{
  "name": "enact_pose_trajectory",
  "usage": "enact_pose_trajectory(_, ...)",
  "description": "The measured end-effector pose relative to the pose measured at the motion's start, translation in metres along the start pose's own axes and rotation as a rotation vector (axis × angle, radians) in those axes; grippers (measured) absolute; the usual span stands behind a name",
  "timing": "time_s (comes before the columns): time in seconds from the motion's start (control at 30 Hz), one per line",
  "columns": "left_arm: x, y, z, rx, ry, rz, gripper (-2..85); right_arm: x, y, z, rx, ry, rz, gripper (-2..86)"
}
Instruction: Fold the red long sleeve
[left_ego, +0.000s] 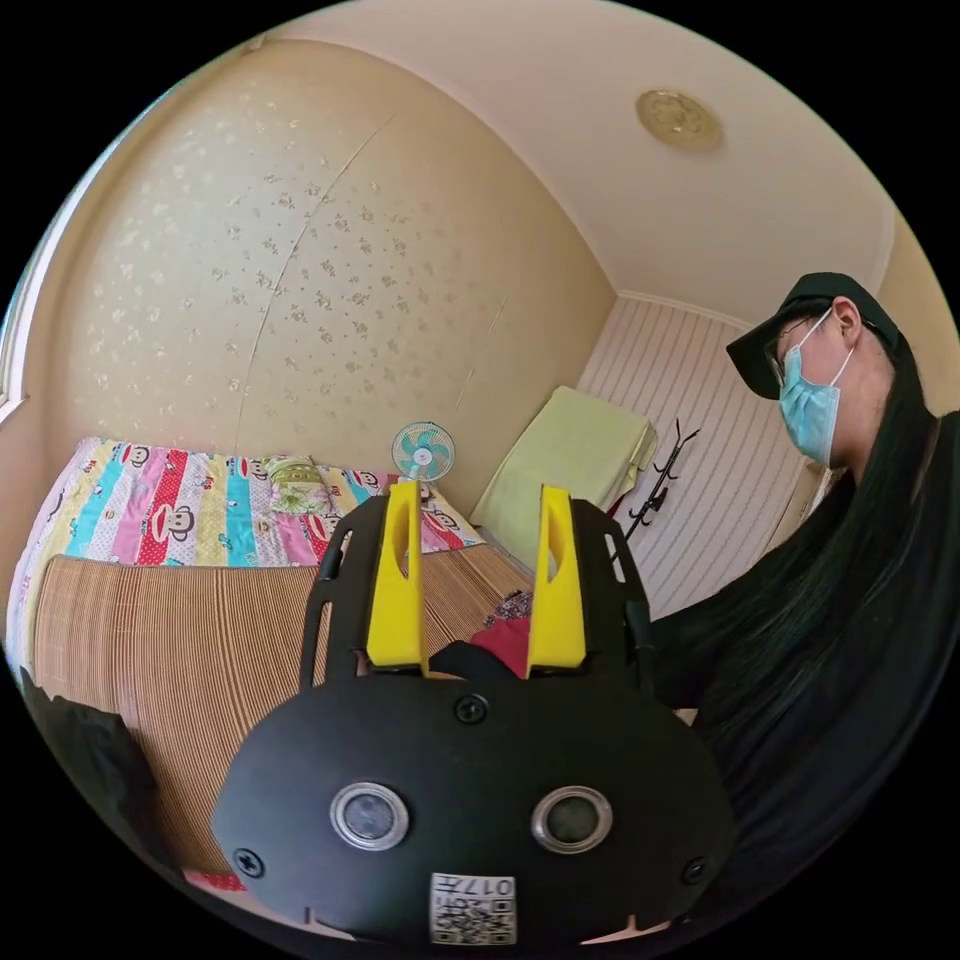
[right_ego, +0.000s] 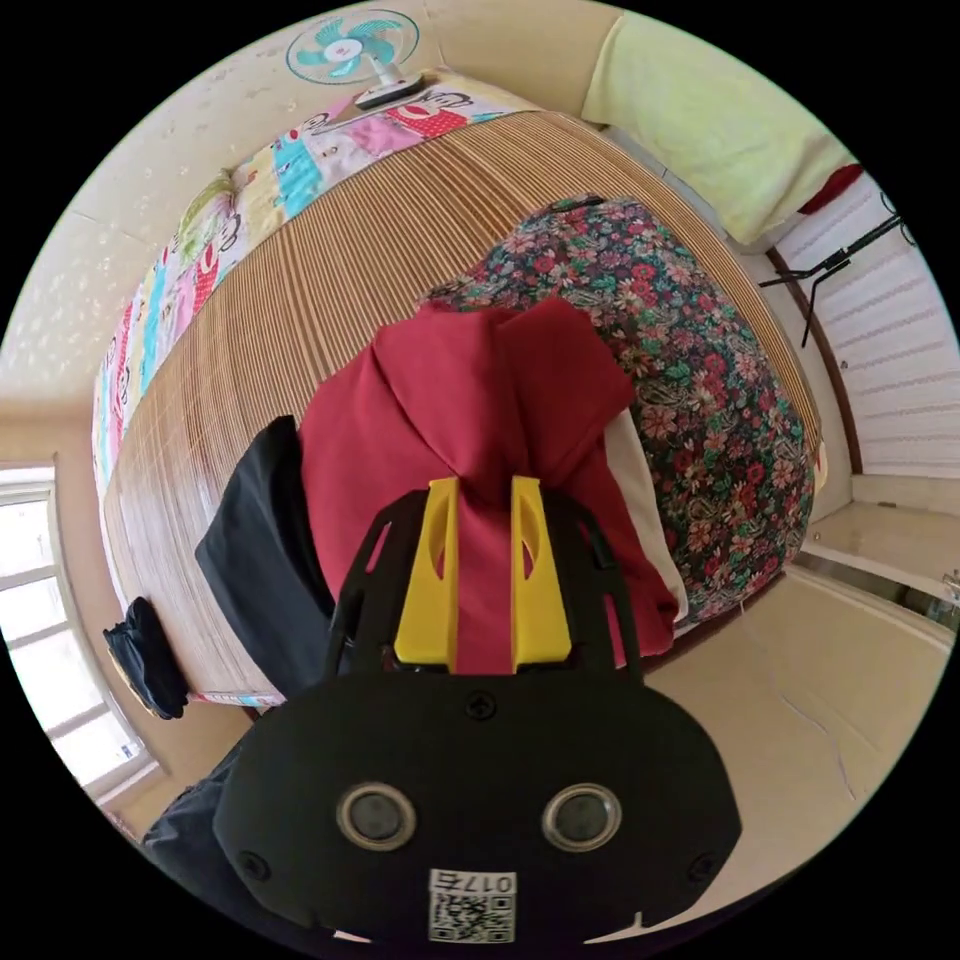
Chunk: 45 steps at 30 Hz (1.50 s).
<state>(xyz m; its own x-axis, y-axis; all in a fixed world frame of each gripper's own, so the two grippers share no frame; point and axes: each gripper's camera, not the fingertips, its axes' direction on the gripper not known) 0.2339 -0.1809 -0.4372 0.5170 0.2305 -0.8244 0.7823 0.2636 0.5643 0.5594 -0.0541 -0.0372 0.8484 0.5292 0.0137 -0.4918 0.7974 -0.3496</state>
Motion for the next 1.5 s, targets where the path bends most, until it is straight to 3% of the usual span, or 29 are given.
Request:
enact_pose_trajectory(0.1,-0.011,-0.004,-0.01,0.024,-0.035,0.006,17.9,0.024,0.036,-0.018,0.163,-0.254,0.129,3.7)
enact_pose_trajectory(0.17,-0.021,-0.006,-0.014,0.038,-0.04,0.004,17.9,0.043,0.064,-0.052,0.321,-0.527,0.097,2.3)
enact_pose_trajectory(0.2,-0.029,-0.009,-0.014,0.039,-0.029,0.0,17.2,0.044,0.069,-0.062,0.349,-0.573,0.067,1.9)
enact_pose_trajectory(0.43,-0.09,-0.036,0.032,-0.086,0.22,-0.136,15.1,0.0,0.139,-0.213,0.732,-0.814,-0.394,0.5)
enact_pose_trajectory(0.63,-0.126,-0.054,0.11,-0.279,0.64,-0.349,17.4,-0.078,0.26,-0.31,0.992,-0.913,-0.933,0.8)
enact_pose_trajectory(0.77,-0.156,-0.062,0.141,-0.354,0.993,-0.578,22.8,-0.153,0.334,-0.303,0.878,-1.052,-1.272,1.0)
enact_pose_trajectory(0.87,-0.175,-0.061,0.146,-0.467,1.059,-0.648,23.6,-0.202,0.368,-0.256,0.702,-1.202,-1.353,1.0)
enact_pose_trajectory(1.0,-0.217,-0.029,0.127,-0.596,1.013,-0.744,15.9,-0.234,0.391,-0.195,0.581,-1.373,-1.192,1.0)
enact_pose_trajectory(1.13,-0.259,-0.009,0.095,-0.479,1.25,-0.847,8.7,-0.249,0.422,-0.166,0.571,-1.452,-1.111,1.0)
enact_pose_trajectory(1.23,-0.28,-0.04,0.053,-0.27,1.487,-0.683,6.7,-0.252,0.449,-0.172,0.645,-1.522,-1.171,0.9)
enact_pose_trajectory(1.33,-0.289,-0.106,-0.009,-0.143,1.626,-0.325,6.5,-0.214,0.451,-0.182,0.755,-1.725,-1.29,0.6)
enact_pose_trajectory(1.4,-0.283,-0.15,-0.053,-0.116,1.682,-0.072,6.6,-0.184,0.447,-0.182,0.862,-1.681,-1.22,0.7)
enact_pose_trajectory(1.5,-0.272,-0.183,-0.088,-0.071,1.762,0.092,6.6,-0.151,0.433,-0.168,0.906,-1.465,-1.106,1.3)
